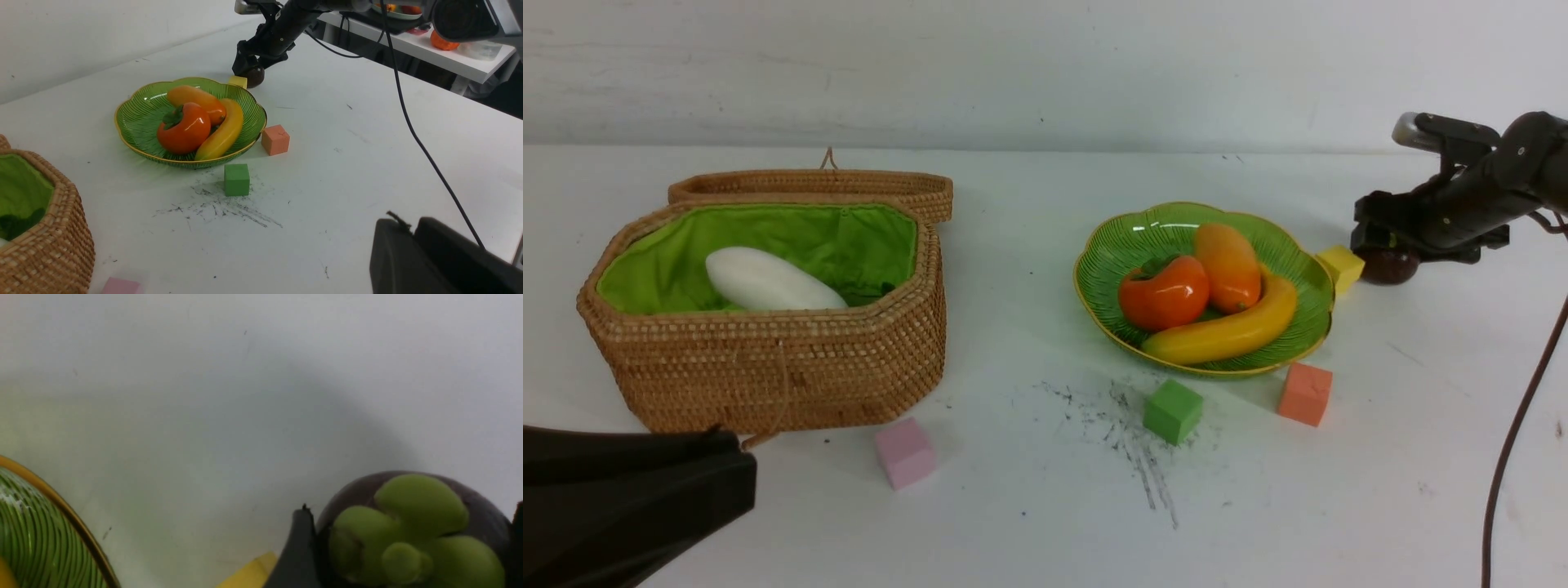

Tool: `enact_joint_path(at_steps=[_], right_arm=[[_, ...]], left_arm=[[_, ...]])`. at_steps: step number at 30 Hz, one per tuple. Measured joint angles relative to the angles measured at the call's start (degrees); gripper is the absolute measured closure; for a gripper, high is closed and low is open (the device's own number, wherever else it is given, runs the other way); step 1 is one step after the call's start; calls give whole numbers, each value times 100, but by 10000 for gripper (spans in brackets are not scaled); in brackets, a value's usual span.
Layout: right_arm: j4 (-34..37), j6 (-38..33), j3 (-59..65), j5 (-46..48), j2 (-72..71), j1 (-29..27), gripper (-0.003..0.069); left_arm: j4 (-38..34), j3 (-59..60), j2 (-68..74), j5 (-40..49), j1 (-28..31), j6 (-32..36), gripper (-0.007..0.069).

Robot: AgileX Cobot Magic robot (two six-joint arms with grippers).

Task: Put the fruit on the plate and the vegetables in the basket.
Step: Use the right arm to grab a mangosteen and put it into the right plate

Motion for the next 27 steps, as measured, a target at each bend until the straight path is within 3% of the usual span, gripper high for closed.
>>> enact_joint_path(at_steps=[27], right_arm=[[20,0,-52,63,42,-7,83]], left_arm=[[-42,0,0,0,0,0,564]])
